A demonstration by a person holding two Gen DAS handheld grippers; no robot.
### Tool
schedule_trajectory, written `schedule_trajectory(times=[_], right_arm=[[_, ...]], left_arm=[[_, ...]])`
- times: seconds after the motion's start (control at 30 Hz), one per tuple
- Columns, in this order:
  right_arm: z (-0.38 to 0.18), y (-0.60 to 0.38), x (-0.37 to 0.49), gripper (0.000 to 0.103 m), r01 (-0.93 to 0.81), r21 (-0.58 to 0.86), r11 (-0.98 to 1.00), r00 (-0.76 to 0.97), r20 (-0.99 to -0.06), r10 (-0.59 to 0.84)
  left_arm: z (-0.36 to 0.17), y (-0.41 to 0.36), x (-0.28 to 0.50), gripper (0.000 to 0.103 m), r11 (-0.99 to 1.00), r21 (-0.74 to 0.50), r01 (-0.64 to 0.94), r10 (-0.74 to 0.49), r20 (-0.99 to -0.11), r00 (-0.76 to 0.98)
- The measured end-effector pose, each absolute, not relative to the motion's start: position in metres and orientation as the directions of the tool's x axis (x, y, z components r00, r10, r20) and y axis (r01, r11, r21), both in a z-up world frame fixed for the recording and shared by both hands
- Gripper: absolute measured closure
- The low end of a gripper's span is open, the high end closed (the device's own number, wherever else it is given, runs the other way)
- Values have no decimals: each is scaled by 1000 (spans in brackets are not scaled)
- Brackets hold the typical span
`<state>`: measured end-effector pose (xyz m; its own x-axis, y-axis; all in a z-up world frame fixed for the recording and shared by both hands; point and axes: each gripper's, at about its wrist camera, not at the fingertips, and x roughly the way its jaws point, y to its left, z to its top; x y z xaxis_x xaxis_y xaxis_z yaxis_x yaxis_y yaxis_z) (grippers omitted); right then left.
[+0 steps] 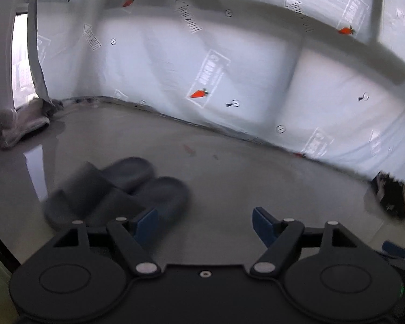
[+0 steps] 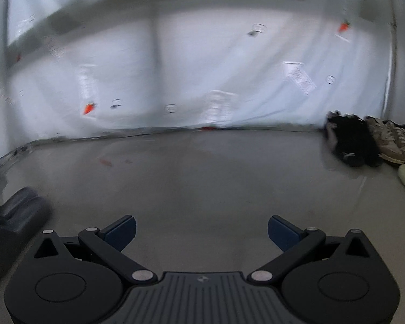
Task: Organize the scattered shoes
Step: 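Move the right tool over to the dark grey slides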
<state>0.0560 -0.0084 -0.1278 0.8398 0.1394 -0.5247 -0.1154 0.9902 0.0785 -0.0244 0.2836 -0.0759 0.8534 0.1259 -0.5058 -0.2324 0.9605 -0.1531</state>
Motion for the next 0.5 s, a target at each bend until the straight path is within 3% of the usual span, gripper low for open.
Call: schedule_trajectory(times=[0.17,0.23,0.37,0.5], right_arm=[[-127,85,20,0,-95,148,984,844,-512,158],[-120,111,10,0,-130,186,974,832,-514,210],[-100,161,-8,0,-322,110,940,788,-519,331],[-108,179,-9,0,-382,135,914,741,-547,390]], left_arm=[[-68,346,-37,25,948,-157,-276,162,-509,845],[-63,361,-40,25,938,-177,-299,174,-508,844],[-58,379,-41,25,923,-178,-342,218,-490,844],[-52,392,-46,25,919,-131,-372,259,-511,820]])
